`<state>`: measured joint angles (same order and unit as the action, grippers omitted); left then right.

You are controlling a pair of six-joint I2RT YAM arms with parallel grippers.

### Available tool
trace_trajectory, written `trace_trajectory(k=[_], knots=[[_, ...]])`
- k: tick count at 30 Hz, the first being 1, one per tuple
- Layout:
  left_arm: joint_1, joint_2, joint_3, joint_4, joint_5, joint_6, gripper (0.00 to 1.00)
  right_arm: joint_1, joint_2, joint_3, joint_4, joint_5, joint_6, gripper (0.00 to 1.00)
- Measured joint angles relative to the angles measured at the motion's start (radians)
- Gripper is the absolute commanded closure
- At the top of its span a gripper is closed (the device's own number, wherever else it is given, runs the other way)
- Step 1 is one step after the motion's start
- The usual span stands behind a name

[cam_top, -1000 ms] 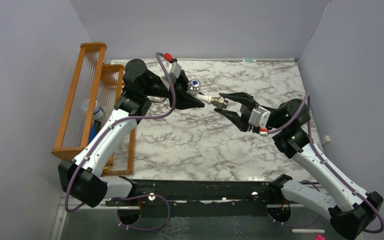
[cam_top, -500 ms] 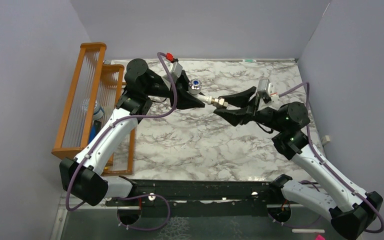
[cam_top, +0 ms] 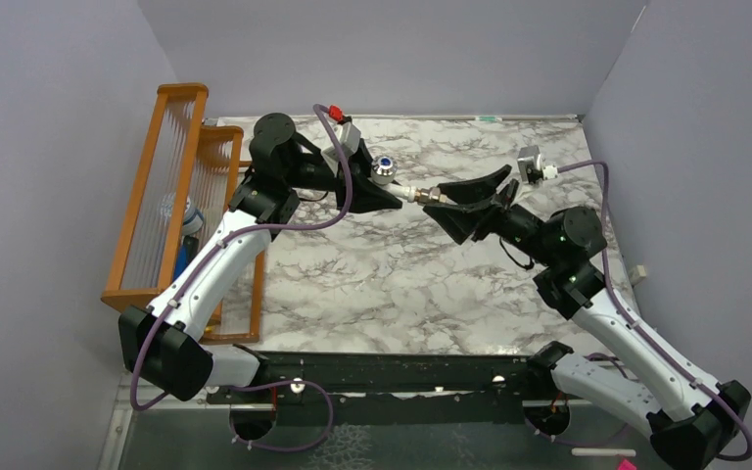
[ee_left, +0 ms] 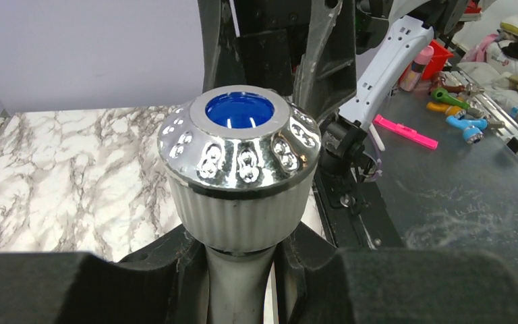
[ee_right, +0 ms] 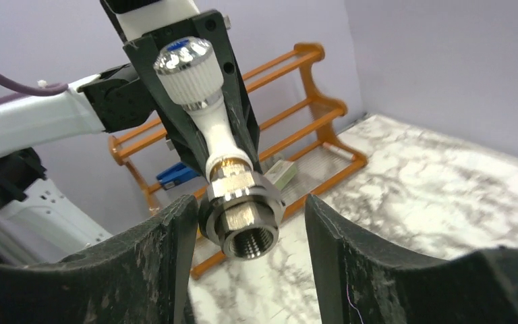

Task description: Install the water faucets

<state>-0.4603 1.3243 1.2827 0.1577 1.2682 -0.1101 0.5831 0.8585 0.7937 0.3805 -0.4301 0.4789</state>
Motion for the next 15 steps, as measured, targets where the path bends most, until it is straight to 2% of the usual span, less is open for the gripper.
trace_trajectory(k=[9,15], knots=[[0.0,0.0,0.0,-0.032,0.0,0.01,1.0,-0.001,-0.006,0.001,0.135,-0.052,-0.293,0.37],[0.0,0.0,0.0,-0.032,0.001,0.01,1.0,-0.001,0.019,0.022,0.155,-0.229,-0.537,0.4]])
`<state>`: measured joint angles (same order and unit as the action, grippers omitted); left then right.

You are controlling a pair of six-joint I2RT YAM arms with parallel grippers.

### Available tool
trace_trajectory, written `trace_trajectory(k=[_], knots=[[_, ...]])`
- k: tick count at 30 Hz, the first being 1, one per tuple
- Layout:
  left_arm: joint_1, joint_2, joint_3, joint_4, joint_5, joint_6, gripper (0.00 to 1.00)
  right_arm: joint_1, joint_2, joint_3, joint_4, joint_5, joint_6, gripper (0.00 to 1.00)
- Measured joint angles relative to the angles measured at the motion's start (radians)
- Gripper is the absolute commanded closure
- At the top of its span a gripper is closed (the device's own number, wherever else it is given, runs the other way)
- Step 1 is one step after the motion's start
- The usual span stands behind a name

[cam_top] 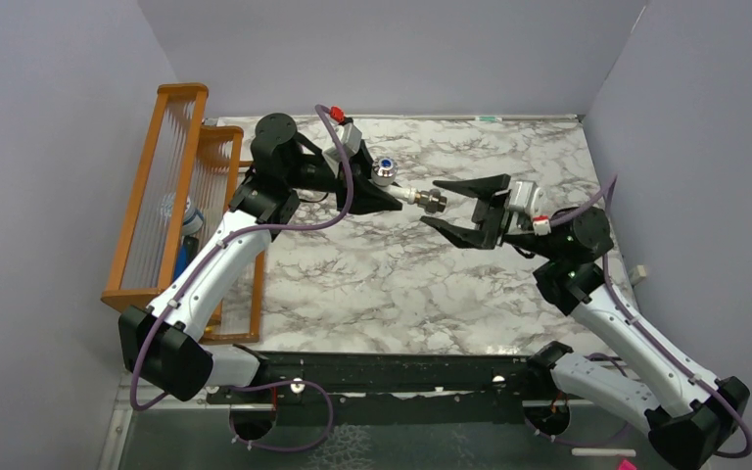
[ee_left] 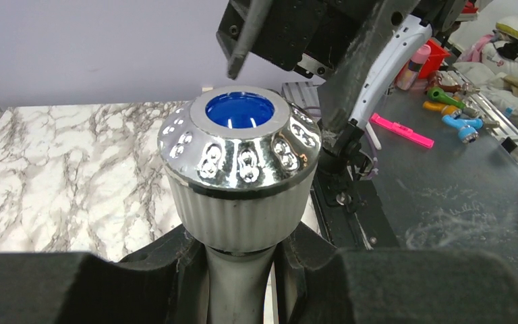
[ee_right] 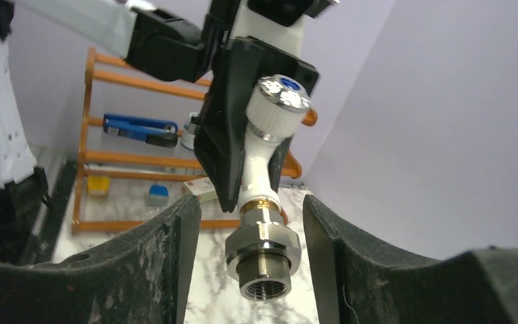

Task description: Install the water faucets

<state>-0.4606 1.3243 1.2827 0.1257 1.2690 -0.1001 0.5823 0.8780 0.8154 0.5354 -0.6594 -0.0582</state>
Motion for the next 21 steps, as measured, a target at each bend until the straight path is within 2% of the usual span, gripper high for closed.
trace_trajectory(k=[6,12,21], knots=[[0.0,0.0,0.0,0.0,0.002,-0.005,1.0,0.0,0.018,0.053,-0.113,-0.171,-0.286,0.41],[0.0,0.0,-0.002,0.019,0.005,-0.023,1.0,0.0,0.024,0.068,-0.218,-0.196,-0.536,0.41],[0.0,0.0,-0.006,0.046,0.013,-0.057,1.0,0.0,0.024,0.058,-0.243,-0.192,-0.715,0.44]])
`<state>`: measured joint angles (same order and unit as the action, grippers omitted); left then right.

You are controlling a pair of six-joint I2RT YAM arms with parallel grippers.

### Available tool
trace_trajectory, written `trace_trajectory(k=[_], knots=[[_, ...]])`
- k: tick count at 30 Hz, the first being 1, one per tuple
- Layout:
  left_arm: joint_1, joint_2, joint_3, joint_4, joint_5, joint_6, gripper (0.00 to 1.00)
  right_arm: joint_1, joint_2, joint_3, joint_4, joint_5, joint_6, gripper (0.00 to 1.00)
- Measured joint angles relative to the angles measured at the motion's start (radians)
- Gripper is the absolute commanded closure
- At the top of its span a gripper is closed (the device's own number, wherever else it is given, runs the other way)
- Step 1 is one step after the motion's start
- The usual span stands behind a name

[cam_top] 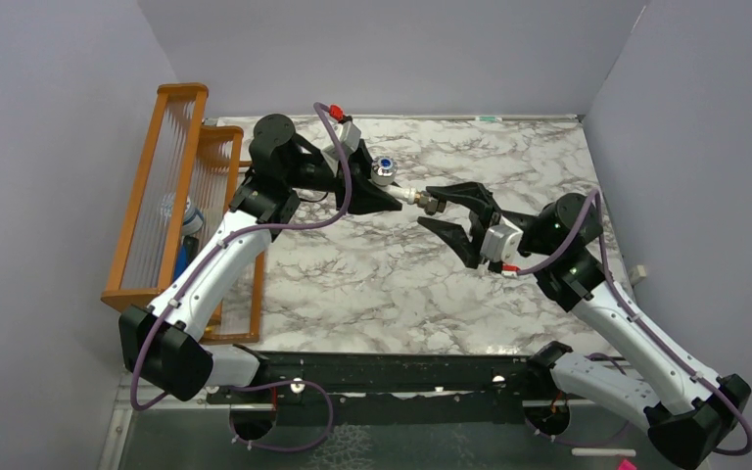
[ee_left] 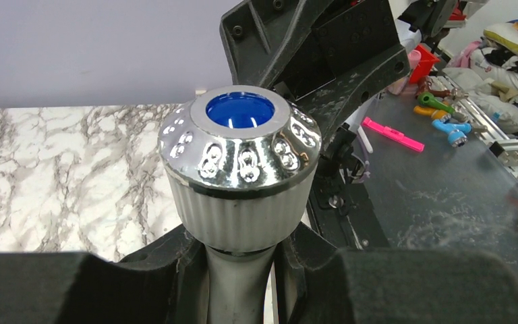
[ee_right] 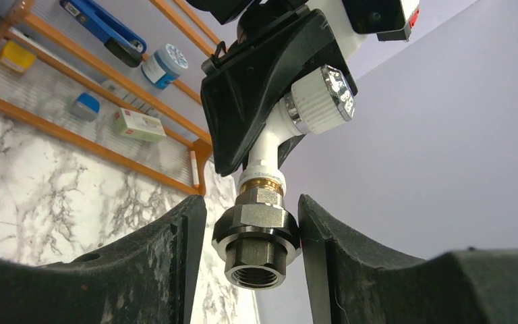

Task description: Install the water faucets

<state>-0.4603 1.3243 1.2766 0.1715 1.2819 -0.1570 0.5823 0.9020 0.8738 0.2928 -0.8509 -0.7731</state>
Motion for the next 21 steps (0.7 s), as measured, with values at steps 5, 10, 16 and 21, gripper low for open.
trace_trajectory(k=[5,10,16,21], knots=[[0.0,0.0,-0.005,0.015,0.013,-0.019,1.0,0.0,0.002,-0.008,0.0,0.011,-0.045,0.5],[0.0,0.0,-0.005,0.026,0.02,-0.031,1.0,0.0,0.003,-0.009,0.003,0.018,-0.058,0.52],[0.001,0.0,-0.005,0.029,0.021,-0.035,1.0,0.0,0.007,-0.018,0.027,0.021,-0.053,0.79],[0.002,0.0,-0.005,0.03,0.024,-0.037,1.0,0.001,0.009,-0.026,0.064,0.039,0.059,0.99]])
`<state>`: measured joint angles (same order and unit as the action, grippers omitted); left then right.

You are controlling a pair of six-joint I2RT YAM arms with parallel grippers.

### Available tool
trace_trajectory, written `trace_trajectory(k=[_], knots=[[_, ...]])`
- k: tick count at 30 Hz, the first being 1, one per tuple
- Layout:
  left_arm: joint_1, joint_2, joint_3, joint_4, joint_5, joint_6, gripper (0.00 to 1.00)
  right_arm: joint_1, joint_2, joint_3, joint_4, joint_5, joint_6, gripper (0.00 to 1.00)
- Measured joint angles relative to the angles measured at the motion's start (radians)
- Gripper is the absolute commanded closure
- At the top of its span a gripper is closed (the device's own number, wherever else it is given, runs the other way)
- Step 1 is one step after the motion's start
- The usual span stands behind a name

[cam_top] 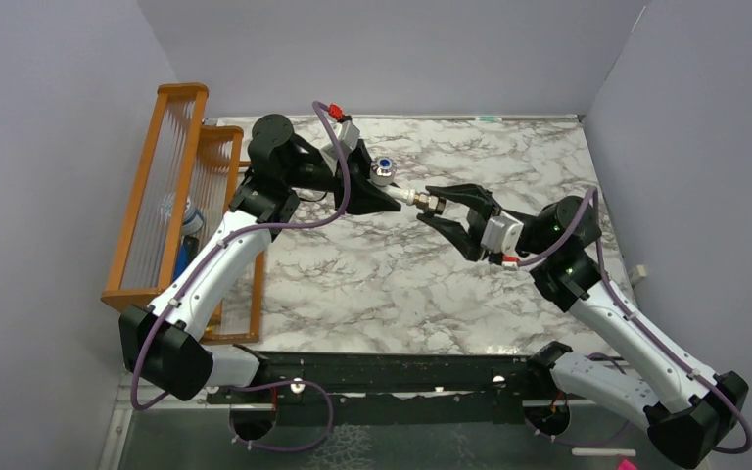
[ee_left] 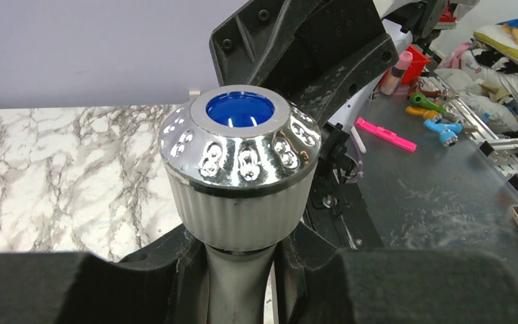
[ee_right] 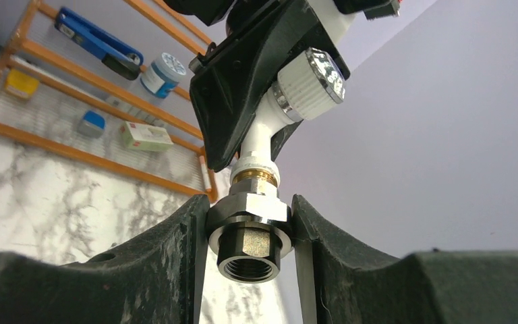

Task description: Install the water faucets

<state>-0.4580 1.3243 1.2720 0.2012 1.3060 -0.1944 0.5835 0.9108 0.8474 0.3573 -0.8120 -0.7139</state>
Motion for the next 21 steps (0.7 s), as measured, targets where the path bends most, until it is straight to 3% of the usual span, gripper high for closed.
trace_trajectory(k=[5,12,13,15,17,21], knots=[[0.0,0.0,-0.002,0.0,0.002,0.001,1.0,0.003,0.0,0.0,0.026,0.052,0.248,1.0],[0.01,0.0,-0.004,0.007,0.021,0.0,1.0,0.003,0.028,0.051,-0.005,0.149,0.85,1.0],[0.01,0.0,-0.004,0.007,0.023,0.0,1.0,0.003,0.029,0.051,-0.008,0.166,0.945,0.96],[0.01,0.0,-0.004,0.007,0.026,0.0,1.0,0.003,0.024,0.039,0.002,0.203,1.135,0.73],[0.009,0.0,-0.004,0.007,0.036,0.001,1.0,0.003,0.015,0.0,0.051,0.232,1.275,0.57],[0.002,0.0,-0.005,0.0,0.038,0.012,1.0,0.004,-0.006,-0.068,0.154,0.277,1.368,0.41]])
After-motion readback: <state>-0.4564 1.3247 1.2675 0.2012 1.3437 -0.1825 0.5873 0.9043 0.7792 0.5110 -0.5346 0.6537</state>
